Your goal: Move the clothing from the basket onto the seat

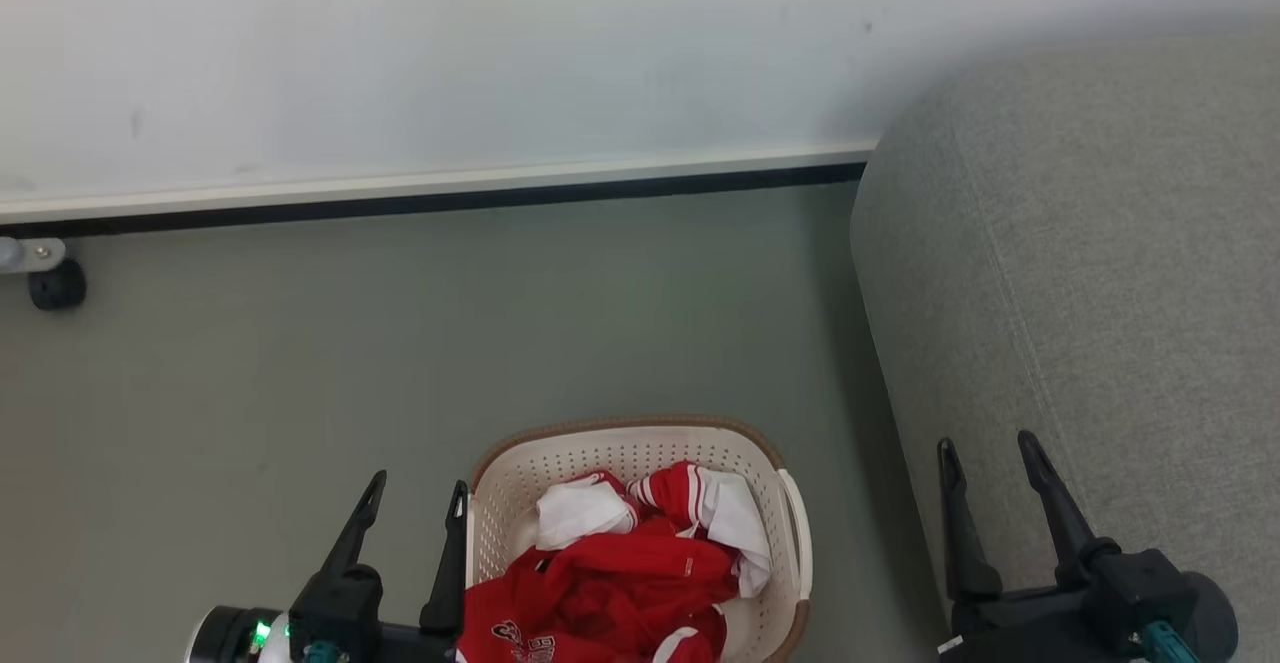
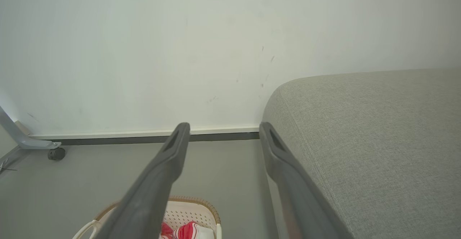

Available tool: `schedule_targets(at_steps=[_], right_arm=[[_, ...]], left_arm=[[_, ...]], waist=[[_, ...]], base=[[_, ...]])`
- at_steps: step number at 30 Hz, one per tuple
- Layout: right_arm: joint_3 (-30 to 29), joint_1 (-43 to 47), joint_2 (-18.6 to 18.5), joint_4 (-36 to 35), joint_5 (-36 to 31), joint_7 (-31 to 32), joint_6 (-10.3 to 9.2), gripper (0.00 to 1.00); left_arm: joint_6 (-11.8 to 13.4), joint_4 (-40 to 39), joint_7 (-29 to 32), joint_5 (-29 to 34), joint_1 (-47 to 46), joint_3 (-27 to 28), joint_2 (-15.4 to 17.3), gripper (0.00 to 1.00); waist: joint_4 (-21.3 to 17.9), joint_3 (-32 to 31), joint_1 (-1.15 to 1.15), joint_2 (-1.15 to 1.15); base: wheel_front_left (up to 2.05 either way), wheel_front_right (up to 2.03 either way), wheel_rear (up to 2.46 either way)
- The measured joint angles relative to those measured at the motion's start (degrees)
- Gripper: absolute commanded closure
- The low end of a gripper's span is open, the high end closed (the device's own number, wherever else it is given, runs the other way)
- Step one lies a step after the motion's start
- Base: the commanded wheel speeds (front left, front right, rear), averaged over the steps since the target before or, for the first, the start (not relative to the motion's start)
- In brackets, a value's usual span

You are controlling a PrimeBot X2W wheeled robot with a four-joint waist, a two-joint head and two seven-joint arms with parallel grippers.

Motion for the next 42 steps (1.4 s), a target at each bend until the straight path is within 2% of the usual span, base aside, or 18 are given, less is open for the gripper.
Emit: schedule_targets(at_steps=[12,20,24,42], right_arm=[[-0.25,-5.12,0.71,-3.03,-0.92,-0.01,-0.10,0.00],[0.26,-8.92,1.38,-4.91,-1.29,-0.24,-0.10,0.00],[0.65,-10.75,1.47,-5.79,-1.60,-0.42,-0.10,0.00],[1.79,-17.01,2.33,-10.80,-1.97,-0.43,-0.10,0.00]], left_arm=[[-2.25,7.16,0.11,3.01,-8.42,-3.89,-0.03,0.00],[-3.69,13.32,2.26,5.66,-15.24,-5.76,0.04,0.00],[-3.70,17.16,3.80,6.60,-19.03,-6.23,0.51,0.00],[-3.69,24.93,7.16,9.28,-32.11,-5.80,2.40,0.00]], waist=[[-3.33,9.51,0.01,0.00],[-6.55,16.03,0.01,0.00],[-8.39,20.27,0.00,0.00],[-12.34,35.30,0.00,0.01]], base=[[0.00,0.00,0.00],[0.00,0.00,0.00],[0.00,0.00,0.00],[0.00,0.00,0.00]])
